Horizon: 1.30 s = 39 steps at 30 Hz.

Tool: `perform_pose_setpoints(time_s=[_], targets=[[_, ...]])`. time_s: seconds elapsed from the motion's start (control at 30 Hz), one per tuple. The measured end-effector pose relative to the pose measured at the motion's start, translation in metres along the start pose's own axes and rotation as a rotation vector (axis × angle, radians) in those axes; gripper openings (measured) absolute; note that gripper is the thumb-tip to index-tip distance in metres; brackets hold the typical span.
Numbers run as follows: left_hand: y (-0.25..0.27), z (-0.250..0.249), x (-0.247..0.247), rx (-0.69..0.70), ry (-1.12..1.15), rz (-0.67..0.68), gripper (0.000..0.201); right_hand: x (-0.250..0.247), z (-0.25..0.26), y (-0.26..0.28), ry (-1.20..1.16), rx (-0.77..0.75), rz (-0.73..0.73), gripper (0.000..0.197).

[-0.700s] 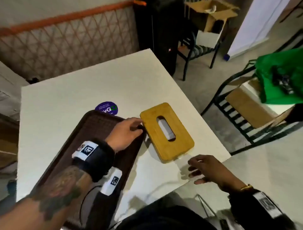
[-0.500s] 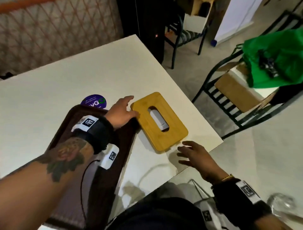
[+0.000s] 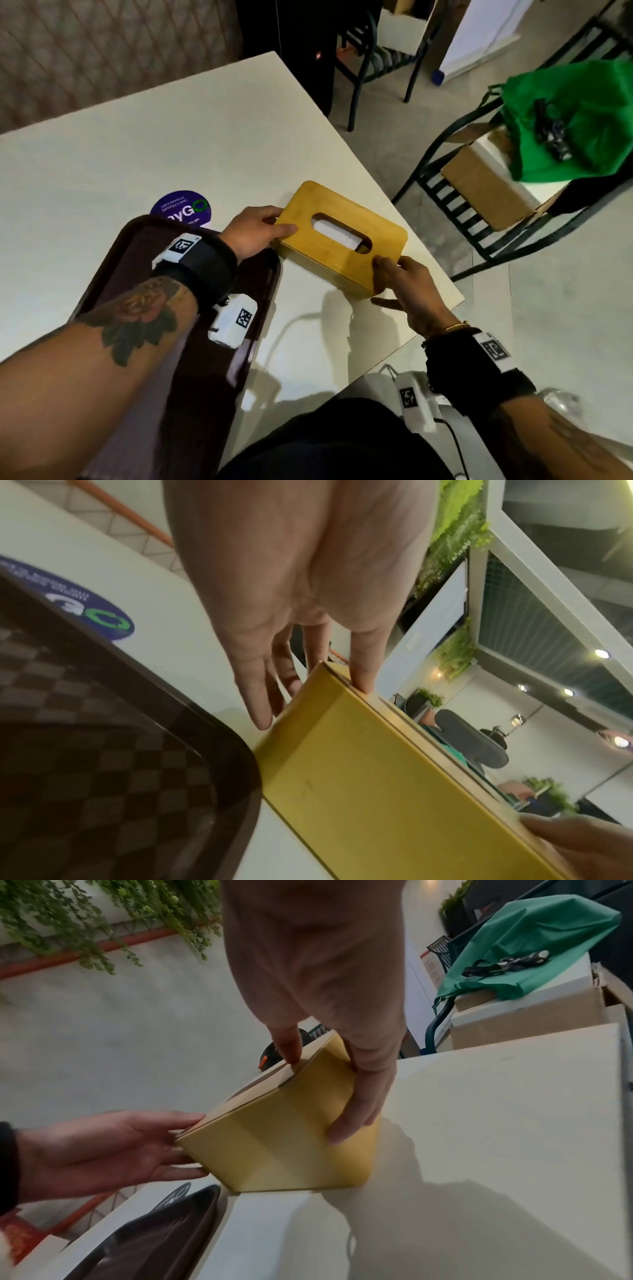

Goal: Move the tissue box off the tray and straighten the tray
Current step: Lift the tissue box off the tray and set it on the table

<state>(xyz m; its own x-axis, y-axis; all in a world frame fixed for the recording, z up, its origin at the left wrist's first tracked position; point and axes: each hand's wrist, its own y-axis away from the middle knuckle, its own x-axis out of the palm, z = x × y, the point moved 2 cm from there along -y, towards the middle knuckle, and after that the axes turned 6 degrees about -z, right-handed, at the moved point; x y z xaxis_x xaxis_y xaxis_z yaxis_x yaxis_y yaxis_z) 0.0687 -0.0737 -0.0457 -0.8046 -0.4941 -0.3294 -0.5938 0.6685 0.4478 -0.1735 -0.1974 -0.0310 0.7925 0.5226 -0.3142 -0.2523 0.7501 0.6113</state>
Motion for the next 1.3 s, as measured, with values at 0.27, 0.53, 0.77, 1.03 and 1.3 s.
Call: perform_pose_setpoints(time_s=[0.27,0.53,0.77,1.03,1.3], targets=[[-0.032,-0.033,-0.02,0.045,0.118,-0.289,0.043,0.027,0.094,-0.069,0.224,-0.115,0.011,0.035],[-0.101,-0.042,-0.081,-0.03,0.282,-0.561,0.02,0.129,0.241,-0.173,0.501,-0.37,0.132,0.055],[-0.154,-0.021,-0.122,-0.084,0.31,-0.651,0.026,0.206,0.278,-0.223,0.614,-0.393,0.221,0.065],[-0.16,-0.012,-0.129,-0.083,0.278,-0.677,0.054,0.22,0.285,-0.231,0.701,-0.484,0.261,0.06],[-0.145,-0.028,-0.107,0.44,-0.607,-0.725,0.032,0.207,0.247,-0.197,1.177,-1.484,0.297,0.055]])
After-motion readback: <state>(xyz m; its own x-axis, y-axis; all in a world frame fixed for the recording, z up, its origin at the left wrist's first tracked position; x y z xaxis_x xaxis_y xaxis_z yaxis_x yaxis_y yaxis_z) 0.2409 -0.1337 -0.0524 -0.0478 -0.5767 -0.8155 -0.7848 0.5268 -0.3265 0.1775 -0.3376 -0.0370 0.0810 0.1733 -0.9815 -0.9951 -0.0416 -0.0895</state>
